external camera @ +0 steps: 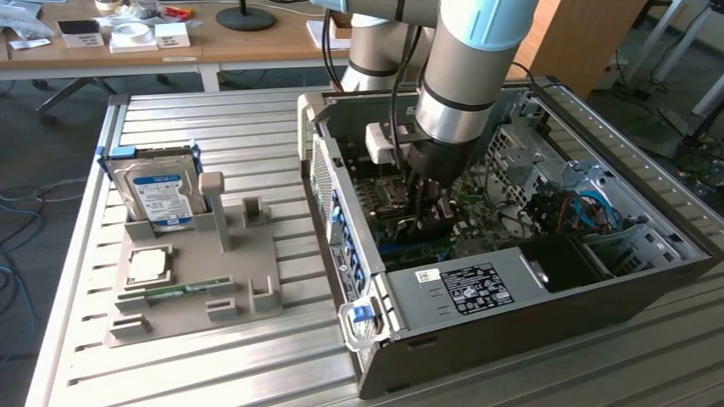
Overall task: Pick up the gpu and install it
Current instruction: 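Insert the gpu into the slot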
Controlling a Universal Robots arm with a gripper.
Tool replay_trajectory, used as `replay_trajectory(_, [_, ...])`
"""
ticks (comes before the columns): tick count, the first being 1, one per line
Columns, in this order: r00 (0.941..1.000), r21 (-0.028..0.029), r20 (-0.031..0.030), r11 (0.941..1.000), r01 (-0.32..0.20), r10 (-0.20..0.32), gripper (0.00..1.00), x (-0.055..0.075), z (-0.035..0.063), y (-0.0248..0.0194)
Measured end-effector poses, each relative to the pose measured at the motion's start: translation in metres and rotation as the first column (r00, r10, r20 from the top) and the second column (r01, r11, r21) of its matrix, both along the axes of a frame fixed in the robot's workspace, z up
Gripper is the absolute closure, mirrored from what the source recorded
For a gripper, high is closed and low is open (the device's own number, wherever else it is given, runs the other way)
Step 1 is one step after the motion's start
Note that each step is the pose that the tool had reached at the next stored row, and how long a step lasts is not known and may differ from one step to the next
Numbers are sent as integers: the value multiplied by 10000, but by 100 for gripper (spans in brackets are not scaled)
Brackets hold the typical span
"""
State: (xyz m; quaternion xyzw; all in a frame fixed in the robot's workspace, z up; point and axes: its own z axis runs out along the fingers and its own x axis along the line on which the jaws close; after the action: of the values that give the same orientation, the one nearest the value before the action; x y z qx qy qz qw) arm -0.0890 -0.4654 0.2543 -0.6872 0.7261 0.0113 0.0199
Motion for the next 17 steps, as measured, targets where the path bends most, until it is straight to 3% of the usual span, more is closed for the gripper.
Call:
replay_trajectory(3, [10000,-1,0,10000,0,0,61,0,0,0])
replay_trajectory(5, [10000,-4,-1,10000,0,0,73,0,1,0])
replay_trajectory(17, [10000,-5,2,10000,-3,3,73,-13,-24,-1])
